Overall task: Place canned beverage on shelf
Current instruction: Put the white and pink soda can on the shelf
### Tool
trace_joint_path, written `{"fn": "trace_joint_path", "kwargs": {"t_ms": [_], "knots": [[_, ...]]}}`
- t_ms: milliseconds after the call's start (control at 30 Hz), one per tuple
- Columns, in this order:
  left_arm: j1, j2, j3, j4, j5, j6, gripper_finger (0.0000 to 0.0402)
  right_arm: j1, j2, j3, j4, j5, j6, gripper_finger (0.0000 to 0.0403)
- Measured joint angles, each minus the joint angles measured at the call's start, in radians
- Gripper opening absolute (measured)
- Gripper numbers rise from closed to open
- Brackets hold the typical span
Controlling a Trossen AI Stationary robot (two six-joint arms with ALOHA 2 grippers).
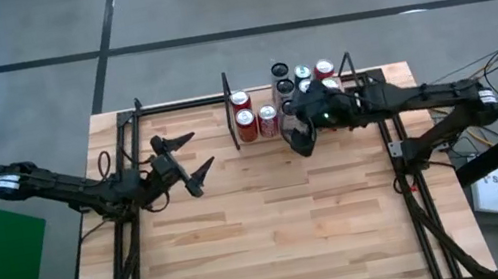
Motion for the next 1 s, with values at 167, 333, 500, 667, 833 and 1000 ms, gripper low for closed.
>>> {"fn": "trace_joint_path", "kwargs": {"t_ms": [167, 333, 500, 667, 833, 1000], "knots": [[0.0, 0.0, 0.0, 0.005, 0.0, 0.0, 0.0389, 0.001, -0.058, -0.221, 0.242, -0.001, -0.013, 0.0324], [0.0, 0.0, 0.0, 0.007, 0.0, 0.004, 0.0389, 0.003, -0.094, -0.395, 0.502, -0.05, -0.078, 0.0323], [0.002, 0.0, 0.0, 0.007, -0.003, 0.004, 0.0389, 0.003, -0.126, -0.482, 0.62, -0.091, -0.193, 0.0256], [0.005, 0.0, 0.0, 0.015, -0.01, 0.004, 0.0389, -0.002, -0.127, -0.493, 0.613, -0.026, -0.282, 0.0088], [0.009, 0.0, 0.0, 0.015, -0.01, 0.004, 0.0389, -0.003, -0.128, -0.493, 0.512, -0.017, -0.315, 0.0023], [0.013, 0.003, 0.0, 0.015, -0.011, 0.002, 0.0389, -0.012, -0.128, -0.503, 0.411, 0.019, -0.255, 0.001]]}}
